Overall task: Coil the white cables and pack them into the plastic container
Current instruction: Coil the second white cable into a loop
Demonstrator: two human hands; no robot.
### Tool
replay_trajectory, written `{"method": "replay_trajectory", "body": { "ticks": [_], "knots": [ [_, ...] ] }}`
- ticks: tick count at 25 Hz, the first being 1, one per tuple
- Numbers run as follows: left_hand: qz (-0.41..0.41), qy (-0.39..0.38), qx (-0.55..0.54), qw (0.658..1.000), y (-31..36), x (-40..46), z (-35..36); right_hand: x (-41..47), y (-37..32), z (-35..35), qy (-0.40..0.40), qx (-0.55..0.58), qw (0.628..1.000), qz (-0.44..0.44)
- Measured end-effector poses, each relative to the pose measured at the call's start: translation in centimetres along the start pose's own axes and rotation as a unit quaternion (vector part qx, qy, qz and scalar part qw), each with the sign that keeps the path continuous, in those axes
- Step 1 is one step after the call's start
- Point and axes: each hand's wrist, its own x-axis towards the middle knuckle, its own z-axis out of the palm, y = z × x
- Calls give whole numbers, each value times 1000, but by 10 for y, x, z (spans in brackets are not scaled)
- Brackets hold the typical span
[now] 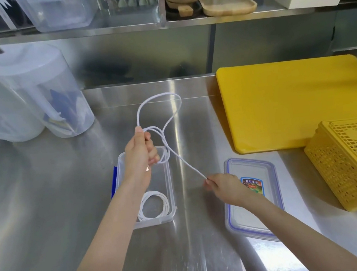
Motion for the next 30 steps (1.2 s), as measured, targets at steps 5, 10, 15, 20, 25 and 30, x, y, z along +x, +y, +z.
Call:
{"method": "replay_trajectory", "body": {
  "ticks": [5,10,15,20,25,30],
  "knots": [
    [5,-2,2,1000,-3,1,2,2,-3,-4,-13,-92,996,-1],
    [-10,0,17,1000,-23,-5,13,9,-43,-33,-12,195,977,-88],
    [0,2,8,1000,-21,-5,11,8,-56,-30,49,384,921,-37],
    [-11,21,-61,998,-3,9,-6,5,-23,-15,154,297,940,-73],
    [-24,16,-53,998,-6,11,-9,17,11,-4,168,161,973,-6],
    [-13,14,-49,999,-1,9,-9,26,28,0,149,46,982,105]
  ]
}}
